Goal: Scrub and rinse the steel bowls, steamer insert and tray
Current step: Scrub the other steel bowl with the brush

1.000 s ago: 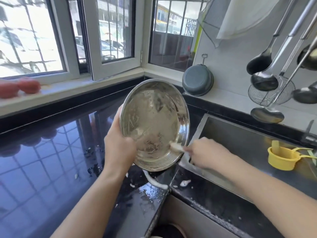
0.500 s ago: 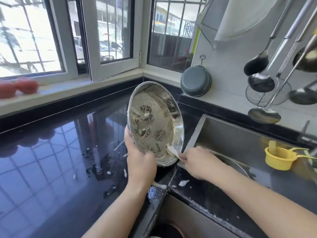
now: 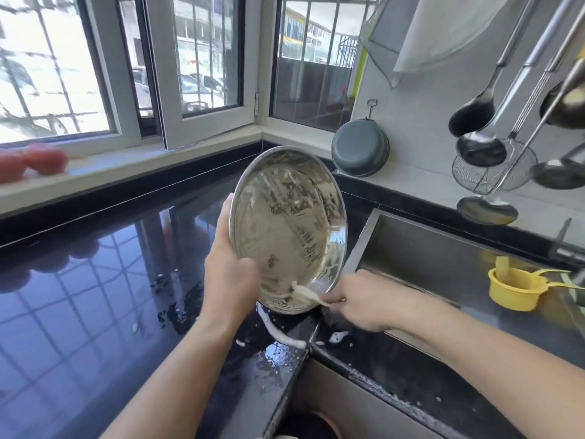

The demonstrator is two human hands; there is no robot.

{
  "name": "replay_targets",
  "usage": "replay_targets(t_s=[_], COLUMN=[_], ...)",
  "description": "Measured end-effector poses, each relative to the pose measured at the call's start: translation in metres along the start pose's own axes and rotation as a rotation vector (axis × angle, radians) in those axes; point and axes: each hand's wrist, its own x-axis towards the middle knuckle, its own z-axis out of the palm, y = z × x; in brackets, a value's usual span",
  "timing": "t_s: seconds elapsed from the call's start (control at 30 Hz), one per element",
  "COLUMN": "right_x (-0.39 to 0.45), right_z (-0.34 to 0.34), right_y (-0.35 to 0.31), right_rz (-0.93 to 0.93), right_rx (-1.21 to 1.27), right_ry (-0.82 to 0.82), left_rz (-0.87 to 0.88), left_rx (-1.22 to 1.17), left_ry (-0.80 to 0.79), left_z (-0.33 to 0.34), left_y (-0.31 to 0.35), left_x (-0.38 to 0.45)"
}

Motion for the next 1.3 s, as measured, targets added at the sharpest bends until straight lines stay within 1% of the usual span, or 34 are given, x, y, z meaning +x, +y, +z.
replay_targets(t_s=[0.1, 0.13, 0.27, 0.3, 0.33, 0.4, 0.47, 0.5, 0.57, 0.6, 0.7, 0.77, 0.83, 0.9, 0.97, 1.07, 1.13, 1.2, 1.23, 1.3], right_x=[0.007, 0.006, -0.01, -0.009, -0.005, 0.003, 0.006, 0.005, 0.0, -0.003, 0.0, 0.007, 0.01, 0.01, 0.01, 0.006, -0.001, -0.007, -0.009, -0.007], right_z=[-0.009, -0.007, 0.01, 0.008, 0.004, -0.005, -0.007, -0.005, 0.002, 0.006, 0.011, 0.013, 0.018, 0.025, 0.031, 0.031, 0.028, 0.024, 0.021, 0.013], right_y=[0.015, 0.014, -0.016, -0.015, -0.008, 0.009, 0.016, 0.012, -0.002, -0.009, -0.009, -0.002, -0.001, -0.002, -0.003, -0.005, -0.009, -0.012, -0.012, -0.009], right_rz=[0.128, 0.131, -0.015, -0.024, -0.002, 0.105, 0.174, 0.155, 0.081, 0.039, -0.043, -0.018, 0.021, 0.066, 0.09, 0.057, -0.014, -0.09, -0.104, -0.061], right_rx=[-0.061, -0.063, -0.023, -0.018, -0.033, -0.059, -0.043, -0.062, -0.113, -0.106, -0.016, 0.082, 0.088, 0.065, 0.062, 0.071, 0.108, 0.155, 0.147, -0.011], right_ry=[0.155, 0.165, -0.019, -0.023, 0.016, 0.119, 0.171, 0.161, 0.079, 0.034, -0.029, -0.003, 0.047, 0.119, 0.15, 0.105, 0.072, 0.055, 0.045, 0.045], left_rz=[0.005, 0.001, -0.002, 0.003, 0.006, -0.001, -0.003, -0.004, -0.007, -0.007, -0.043, -0.109, -0.153, -0.131, -0.091, -0.057, -0.016, 0.062, 0.09, 0.093], left_rx=[0.007, 0.009, 0.005, 0.014, 0.019, 0.022, 0.034, 0.034, 0.006, -0.02, -0.066, -0.128, -0.18, -0.184, -0.149, -0.125, -0.114, -0.082, -0.061, -0.025], left_ry=[-0.025, -0.034, -0.012, -0.005, -0.006, -0.01, -0.025, -0.034, -0.039, -0.022, 0.134, 0.201, 0.196, 0.105, 0.041, 0.051, 0.092, 0.117, 0.109, 0.07], left_z=[0.0, 0.001, 0.0, -0.001, -0.001, 0.0, 0.001, 0.002, 0.003, 0.003, 0.005, 0.01, 0.017, 0.027, 0.035, 0.034, 0.026, 0.017, 0.015, 0.01], left_y=[0.004, 0.006, 0.001, 0.0, -0.001, 0.003, 0.008, 0.009, 0.004, 0.0, -0.012, -0.015, -0.013, -0.011, -0.01, -0.007, 0.0, 0.005, 0.007, 0.012], left_x=[-0.001, -0.002, 0.001, 0.002, 0.002, 0.001, -0.001, -0.001, 0.001, 0.002, 0.01, 0.005, -0.008, -0.024, -0.032, -0.029, -0.023, -0.017, -0.014, -0.012])
